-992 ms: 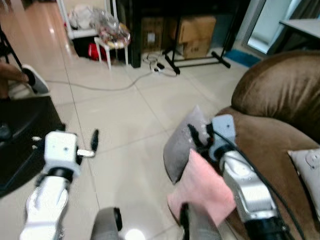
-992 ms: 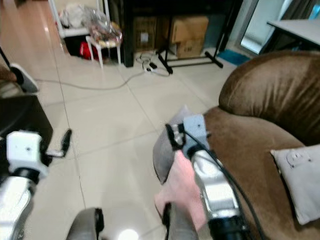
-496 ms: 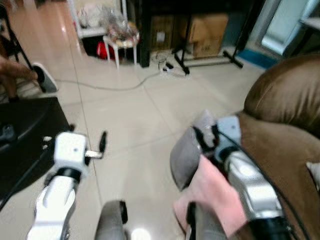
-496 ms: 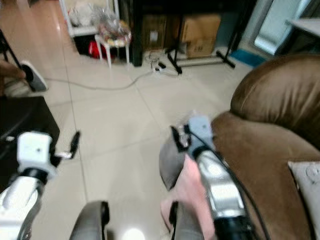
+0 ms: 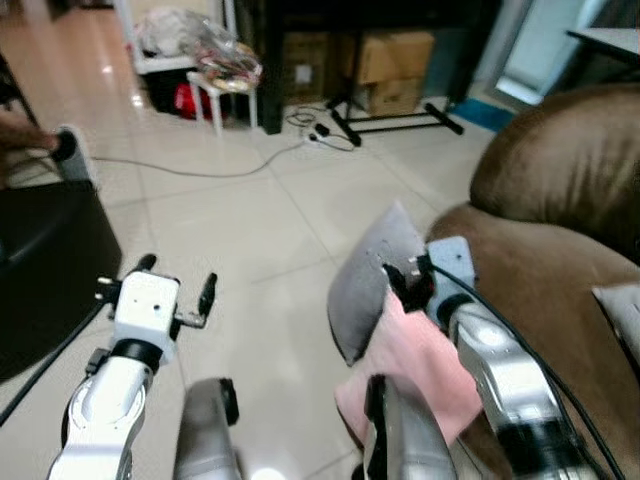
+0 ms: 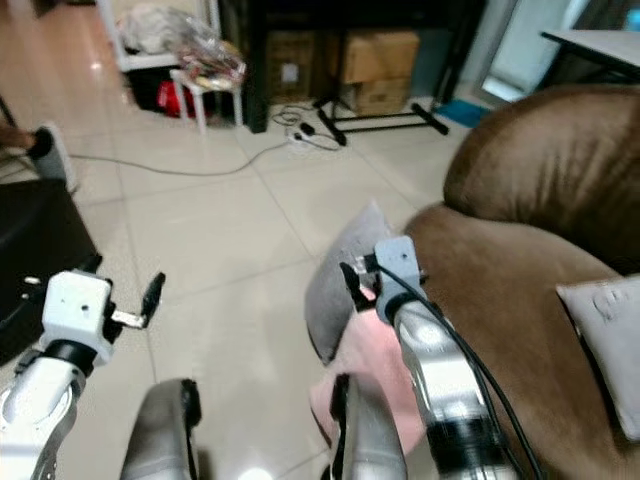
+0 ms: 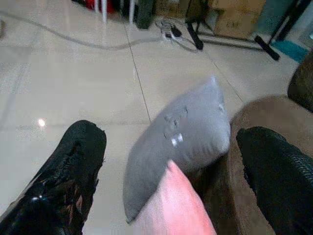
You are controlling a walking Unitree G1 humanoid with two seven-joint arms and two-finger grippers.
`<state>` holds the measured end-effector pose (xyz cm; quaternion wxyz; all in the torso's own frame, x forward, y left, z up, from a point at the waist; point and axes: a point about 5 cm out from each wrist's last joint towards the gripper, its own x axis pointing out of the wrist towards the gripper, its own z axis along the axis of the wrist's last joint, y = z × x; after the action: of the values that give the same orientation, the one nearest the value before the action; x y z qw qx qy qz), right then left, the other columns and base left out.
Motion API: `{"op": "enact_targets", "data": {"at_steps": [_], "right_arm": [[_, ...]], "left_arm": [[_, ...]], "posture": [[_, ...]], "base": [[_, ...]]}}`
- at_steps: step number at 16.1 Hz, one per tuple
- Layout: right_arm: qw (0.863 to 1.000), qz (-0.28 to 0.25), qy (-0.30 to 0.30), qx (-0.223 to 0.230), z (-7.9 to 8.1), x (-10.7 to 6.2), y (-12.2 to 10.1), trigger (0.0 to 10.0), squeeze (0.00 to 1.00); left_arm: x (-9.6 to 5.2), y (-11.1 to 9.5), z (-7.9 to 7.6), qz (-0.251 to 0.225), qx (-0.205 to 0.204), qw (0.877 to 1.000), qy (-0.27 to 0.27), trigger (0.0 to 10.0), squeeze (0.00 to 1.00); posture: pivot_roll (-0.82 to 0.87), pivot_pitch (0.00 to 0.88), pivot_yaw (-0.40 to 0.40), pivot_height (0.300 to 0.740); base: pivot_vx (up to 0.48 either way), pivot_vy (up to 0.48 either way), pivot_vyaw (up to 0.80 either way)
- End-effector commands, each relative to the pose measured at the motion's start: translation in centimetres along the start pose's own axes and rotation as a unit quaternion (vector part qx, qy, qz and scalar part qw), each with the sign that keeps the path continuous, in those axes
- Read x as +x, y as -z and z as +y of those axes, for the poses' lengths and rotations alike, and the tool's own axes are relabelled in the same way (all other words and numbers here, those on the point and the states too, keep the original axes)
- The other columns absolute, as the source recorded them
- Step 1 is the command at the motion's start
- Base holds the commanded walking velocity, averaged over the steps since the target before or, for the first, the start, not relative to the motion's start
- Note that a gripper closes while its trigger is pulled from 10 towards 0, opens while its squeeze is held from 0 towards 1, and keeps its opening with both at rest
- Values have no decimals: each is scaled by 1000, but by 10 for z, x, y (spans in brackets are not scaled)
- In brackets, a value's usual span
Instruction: Move the pillow to the sofa from floor
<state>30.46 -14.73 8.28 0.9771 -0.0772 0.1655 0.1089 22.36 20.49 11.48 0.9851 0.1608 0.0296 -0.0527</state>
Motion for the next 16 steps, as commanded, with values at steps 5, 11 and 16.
{"op": "enact_targets", "data": {"at_steps": [5,11,16], "right_arm": [[999,37,11,-33,-9,30,6,10000,0],[992,101,55,-52,-26,40,23,10000,1000],[983,144,70,-91,-39,40,33,10000,1000]], "left_arm": [[-8,0,-9,8,14,999,52,10000,451],[-30,-4,-14,23,10,995,100,10000,459],[-68,-10,-10,54,-4,989,136,10000,463]], "posture": [[-35,0,-55,433],[-19,12,-65,433],[42,78,-88,433]], "base": [[0,0,0],[0,0,0],[0,0,0]]}}
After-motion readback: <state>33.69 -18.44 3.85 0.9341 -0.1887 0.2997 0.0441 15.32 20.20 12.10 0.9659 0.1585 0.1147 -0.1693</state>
